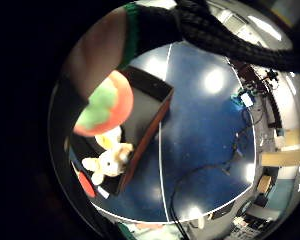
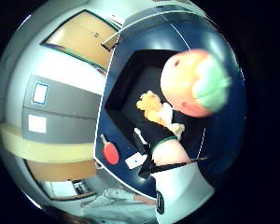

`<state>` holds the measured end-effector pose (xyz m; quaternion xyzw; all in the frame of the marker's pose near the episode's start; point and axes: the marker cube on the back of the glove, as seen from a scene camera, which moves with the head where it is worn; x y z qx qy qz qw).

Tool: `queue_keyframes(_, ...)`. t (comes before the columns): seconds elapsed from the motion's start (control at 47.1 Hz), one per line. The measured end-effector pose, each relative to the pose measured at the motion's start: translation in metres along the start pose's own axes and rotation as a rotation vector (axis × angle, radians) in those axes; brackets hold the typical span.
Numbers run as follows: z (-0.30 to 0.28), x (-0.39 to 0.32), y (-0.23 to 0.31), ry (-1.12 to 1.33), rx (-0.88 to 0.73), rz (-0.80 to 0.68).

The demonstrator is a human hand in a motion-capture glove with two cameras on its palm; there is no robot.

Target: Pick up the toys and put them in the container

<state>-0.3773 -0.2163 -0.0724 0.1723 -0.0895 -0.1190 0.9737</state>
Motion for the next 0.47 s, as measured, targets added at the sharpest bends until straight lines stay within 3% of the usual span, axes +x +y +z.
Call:
queue_keyframes(0.382,0.033,0.063,0.056,0.115,-0.045,-0.144)
queue_keyframes(0.467,0.036,0.056,0.092,0.089,-0.058,-0.334)
